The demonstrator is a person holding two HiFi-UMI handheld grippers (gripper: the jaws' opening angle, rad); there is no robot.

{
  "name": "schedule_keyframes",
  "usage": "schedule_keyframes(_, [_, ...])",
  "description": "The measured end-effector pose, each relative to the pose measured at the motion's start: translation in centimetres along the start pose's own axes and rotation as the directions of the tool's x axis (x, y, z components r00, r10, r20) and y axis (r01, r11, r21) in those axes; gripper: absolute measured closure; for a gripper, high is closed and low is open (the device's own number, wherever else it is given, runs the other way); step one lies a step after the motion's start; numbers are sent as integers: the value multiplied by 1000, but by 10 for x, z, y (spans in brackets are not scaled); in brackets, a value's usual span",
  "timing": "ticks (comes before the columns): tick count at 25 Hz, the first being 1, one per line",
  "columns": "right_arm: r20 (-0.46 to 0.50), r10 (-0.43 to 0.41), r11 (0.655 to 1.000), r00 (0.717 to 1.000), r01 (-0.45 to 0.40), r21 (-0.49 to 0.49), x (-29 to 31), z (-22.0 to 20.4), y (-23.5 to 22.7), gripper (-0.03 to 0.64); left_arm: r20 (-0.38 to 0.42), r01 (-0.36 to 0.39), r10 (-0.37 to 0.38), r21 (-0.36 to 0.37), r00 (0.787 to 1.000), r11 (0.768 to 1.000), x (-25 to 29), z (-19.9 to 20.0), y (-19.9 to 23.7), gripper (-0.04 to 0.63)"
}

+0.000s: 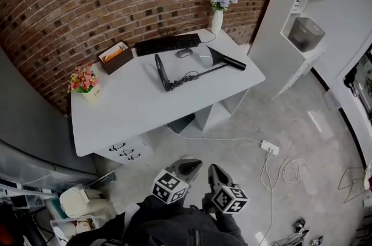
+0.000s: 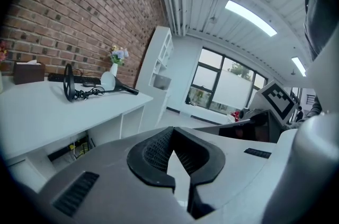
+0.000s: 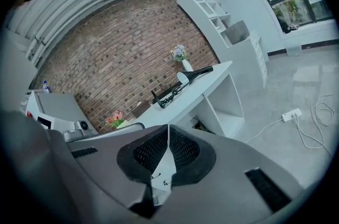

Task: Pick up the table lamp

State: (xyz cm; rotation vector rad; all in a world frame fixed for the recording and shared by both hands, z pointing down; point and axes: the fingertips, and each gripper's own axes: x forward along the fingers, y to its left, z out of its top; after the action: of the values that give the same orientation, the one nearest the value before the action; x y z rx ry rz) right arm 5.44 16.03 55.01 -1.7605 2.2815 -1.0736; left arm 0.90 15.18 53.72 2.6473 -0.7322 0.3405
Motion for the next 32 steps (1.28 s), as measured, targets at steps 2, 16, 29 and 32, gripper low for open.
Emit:
schedule_keyframes(2, [-1, 3, 1000, 1000, -3, 6, 16, 9, -1, 604, -4, 1, -1, 1, 1000, 1000, 7, 9, 13, 588])
schedule_keyframes(16, [-32, -6, 1000, 999, 7, 18, 117, 66, -13, 604, -10, 2, -2, -32, 1000, 999, 62, 64, 108, 588])
schedule_keyframes(29, [17, -47, 998, 999, 46, 51, 186, 122, -44, 604, 5, 54, -54, 15, 999, 998, 126, 112, 173, 588])
schedule_keyframes(32, [26, -53, 997, 998, 51, 51, 198, 132, -51, 604, 7, 58, -58, 26, 998, 998, 137, 120, 184, 588])
